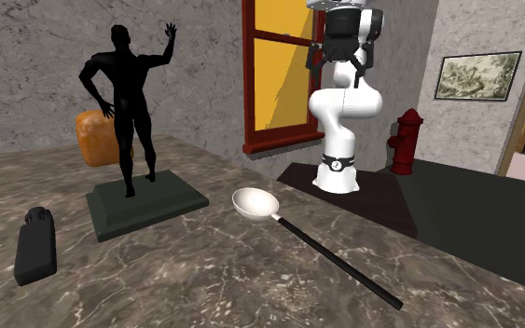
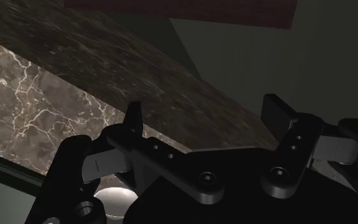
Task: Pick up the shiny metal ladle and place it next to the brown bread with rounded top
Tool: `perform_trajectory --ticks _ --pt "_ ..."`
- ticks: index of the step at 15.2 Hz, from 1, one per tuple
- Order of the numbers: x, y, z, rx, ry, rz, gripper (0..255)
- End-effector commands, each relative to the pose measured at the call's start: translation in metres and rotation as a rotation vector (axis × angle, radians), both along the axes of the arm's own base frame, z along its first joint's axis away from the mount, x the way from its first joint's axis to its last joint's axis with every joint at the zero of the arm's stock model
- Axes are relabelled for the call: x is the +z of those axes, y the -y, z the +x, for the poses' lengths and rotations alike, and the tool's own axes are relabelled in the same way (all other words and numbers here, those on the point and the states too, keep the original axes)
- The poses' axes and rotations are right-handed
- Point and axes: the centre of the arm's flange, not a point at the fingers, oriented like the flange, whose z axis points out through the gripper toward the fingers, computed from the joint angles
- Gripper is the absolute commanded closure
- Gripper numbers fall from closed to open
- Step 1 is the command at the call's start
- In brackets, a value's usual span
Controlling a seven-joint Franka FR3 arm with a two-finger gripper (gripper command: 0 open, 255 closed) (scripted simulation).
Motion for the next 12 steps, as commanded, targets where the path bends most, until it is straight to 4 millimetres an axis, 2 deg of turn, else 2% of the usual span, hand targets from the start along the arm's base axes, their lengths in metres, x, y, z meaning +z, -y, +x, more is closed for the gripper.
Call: perform_trajectory --ticks 1,7,12 --pt "0.000 0.000 0.000 0.000 0.000 0.000 0" --pt "-0.037 0.034 0.061 0.187 0.017 0.037 0" --pt "-0.068 0.052 0.116 0.343 0.031 0.068 0"
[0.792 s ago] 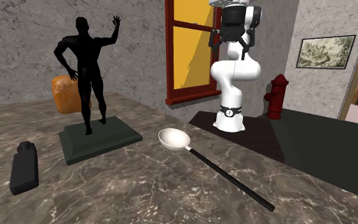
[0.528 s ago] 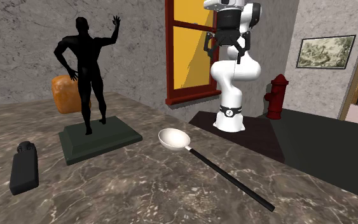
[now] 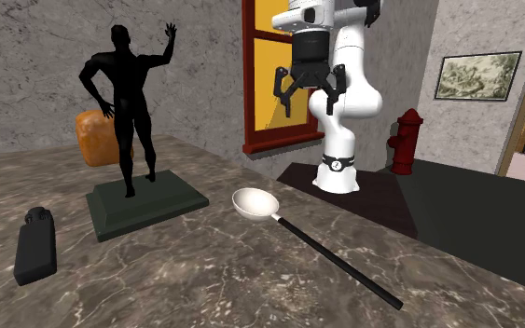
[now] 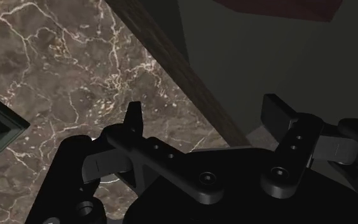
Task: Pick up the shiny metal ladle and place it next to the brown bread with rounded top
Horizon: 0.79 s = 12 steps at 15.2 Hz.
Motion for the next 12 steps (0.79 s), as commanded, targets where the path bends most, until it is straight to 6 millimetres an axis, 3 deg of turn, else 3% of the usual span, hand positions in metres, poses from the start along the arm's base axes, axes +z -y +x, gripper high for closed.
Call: perform_trajectory --ticks 1,7,12 --pt "-0.015 0.003 0.023 0.066 0.007 0.012 0" --pt "-0.051 0.010 0.092 0.254 0.024 0.049 0" --pt "-0.080 0.004 0.151 0.410 0.038 0.080 0"
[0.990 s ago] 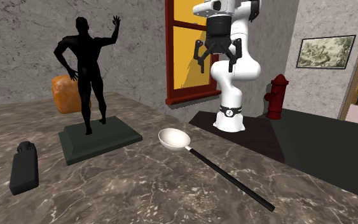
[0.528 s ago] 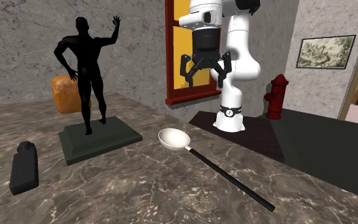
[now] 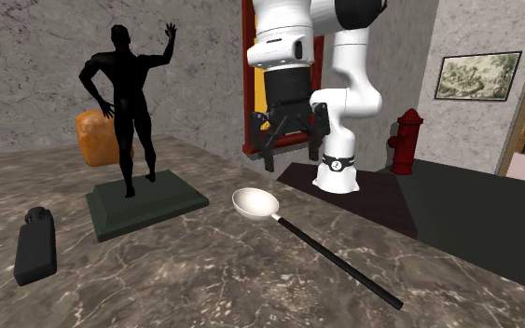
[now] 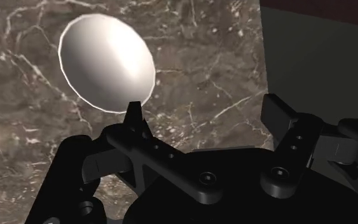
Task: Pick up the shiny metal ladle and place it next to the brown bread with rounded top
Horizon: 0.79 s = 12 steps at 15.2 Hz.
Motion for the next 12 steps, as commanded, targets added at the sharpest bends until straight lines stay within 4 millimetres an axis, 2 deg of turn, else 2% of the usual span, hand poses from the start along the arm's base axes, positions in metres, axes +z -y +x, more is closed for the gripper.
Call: perform_trajectory --ticks 1,7,12 --pt "-0.012 -0.007 0.027 0.067 0.007 0.013 0" --pt "-0.044 -0.028 0.093 0.248 0.023 0.049 0" --pt "-0.070 -0.032 0.092 0.248 0.023 0.049 0"
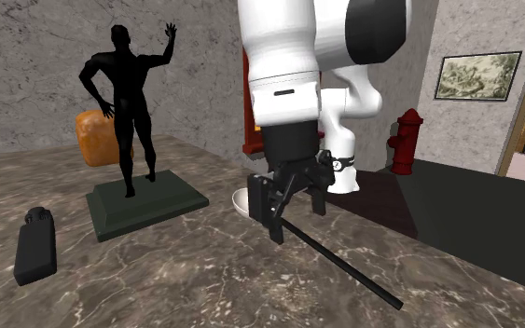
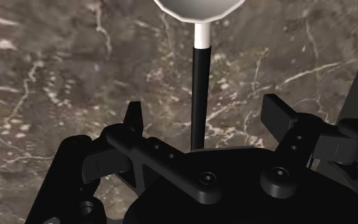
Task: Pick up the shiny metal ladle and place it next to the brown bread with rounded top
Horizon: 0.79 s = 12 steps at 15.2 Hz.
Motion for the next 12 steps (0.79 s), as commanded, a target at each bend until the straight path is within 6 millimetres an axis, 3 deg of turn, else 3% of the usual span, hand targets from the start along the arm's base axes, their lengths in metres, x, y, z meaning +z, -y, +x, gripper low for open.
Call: perform_trajectory --ticks 1,3,10,11,12 --pt "-0.0096 -0.0021 0.0004 0.001 0.001 0.000 0" --pt "-0.0178 -0.0033 0.0001 0.001 0.001 0.000 0" --pt "-0.0178 -0.0033 0.0002 0.001 0.001 0.000 0" --pt "-0.0178 -0.0033 0.0002 0.001 0.001 0.000 255" --pt "-0.0178 -0.0033 0.0002 0.001 0.001 0.000 255"
